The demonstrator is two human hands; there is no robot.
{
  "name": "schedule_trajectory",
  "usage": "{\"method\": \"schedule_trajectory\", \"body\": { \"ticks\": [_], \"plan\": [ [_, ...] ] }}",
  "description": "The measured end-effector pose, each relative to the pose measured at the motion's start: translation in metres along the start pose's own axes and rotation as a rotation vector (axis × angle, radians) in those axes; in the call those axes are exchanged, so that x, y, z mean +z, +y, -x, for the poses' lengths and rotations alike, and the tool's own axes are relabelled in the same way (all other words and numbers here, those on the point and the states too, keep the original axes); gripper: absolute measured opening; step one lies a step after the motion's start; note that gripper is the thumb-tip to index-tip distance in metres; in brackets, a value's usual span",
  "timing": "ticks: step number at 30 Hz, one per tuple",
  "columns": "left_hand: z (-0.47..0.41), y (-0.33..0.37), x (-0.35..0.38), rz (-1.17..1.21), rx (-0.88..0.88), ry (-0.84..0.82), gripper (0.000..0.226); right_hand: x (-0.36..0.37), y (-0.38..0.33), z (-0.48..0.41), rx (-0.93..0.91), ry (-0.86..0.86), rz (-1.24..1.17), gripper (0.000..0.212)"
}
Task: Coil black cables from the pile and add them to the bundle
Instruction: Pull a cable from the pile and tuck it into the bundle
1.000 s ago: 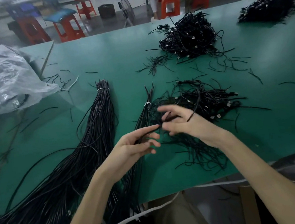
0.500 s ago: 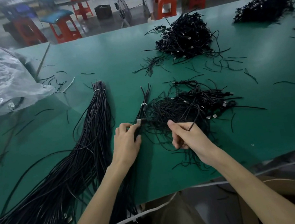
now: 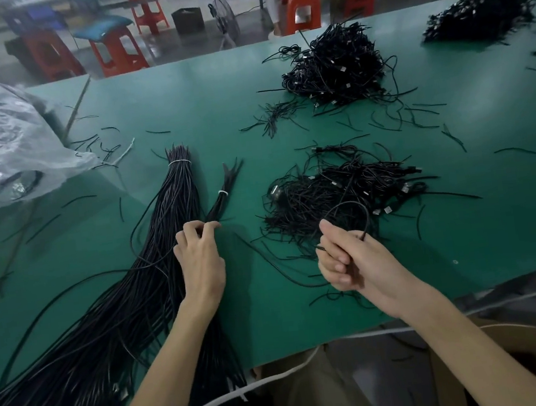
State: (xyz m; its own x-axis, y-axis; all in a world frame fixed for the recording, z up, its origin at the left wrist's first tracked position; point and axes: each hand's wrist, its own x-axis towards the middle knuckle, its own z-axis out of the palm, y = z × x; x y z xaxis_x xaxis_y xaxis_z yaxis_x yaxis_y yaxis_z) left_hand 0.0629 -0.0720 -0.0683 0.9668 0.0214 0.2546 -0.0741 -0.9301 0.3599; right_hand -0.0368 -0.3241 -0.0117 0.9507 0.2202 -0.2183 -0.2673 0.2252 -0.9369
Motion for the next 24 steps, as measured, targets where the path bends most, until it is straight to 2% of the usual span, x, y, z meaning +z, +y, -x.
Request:
{"method": "schedule_trajectory", "body": {
  "ticks": [5, 7, 9, 11, 13, 15, 17, 20, 24],
  "plan": [
    [0.009, -0.002, 0.001, 0.031, -0.005, 0.018, 0.020, 0.003, 0.007, -0.007, -0.005, 0.131, -0.059, 0.056],
    [0.015, 0.000, -0.004, 0.102, -0.001, 0.048, 0.012, 0.007, 0.010, -0.012, -0.019, 0.134, -0.024, 0.055],
    [0.019, 0.005, -0.010, 0.177, 0.030, 0.026, 0.017, 0.013, 0.013, -0.016, -0.054, 0.115, 0.050, 0.056],
    [0.020, 0.015, -0.021, 0.336, 0.101, -0.106, 0.026, 0.022, 0.014, -0.020, -0.087, 0.086, 0.142, 0.057],
    [0.018, 0.029, -0.033, 0.713, 0.092, -0.377, 0.036, 0.033, 0.015, -0.024, -0.092, 0.043, 0.205, 0.059],
    [0.021, 0.045, -0.044, 1.139, 0.004, -0.613, 0.048, 0.043, 0.017, -0.026, -0.091, -0.024, 0.229, 0.060],
    [0.023, 0.052, -0.048, 1.342, -0.047, -0.644, 0.053, 0.049, 0.020, -0.026, -0.061, -0.103, 0.219, 0.061],
    [0.021, 0.049, -0.050, 1.479, -0.065, -0.582, 0.047, 0.051, 0.025, -0.023, -0.006, -0.145, 0.212, 0.062],
    [0.024, 0.041, -0.060, 1.654, -0.016, -0.731, 0.044, 0.050, 0.028, -0.019, 0.027, -0.131, 0.167, 0.062]
  ]
}}
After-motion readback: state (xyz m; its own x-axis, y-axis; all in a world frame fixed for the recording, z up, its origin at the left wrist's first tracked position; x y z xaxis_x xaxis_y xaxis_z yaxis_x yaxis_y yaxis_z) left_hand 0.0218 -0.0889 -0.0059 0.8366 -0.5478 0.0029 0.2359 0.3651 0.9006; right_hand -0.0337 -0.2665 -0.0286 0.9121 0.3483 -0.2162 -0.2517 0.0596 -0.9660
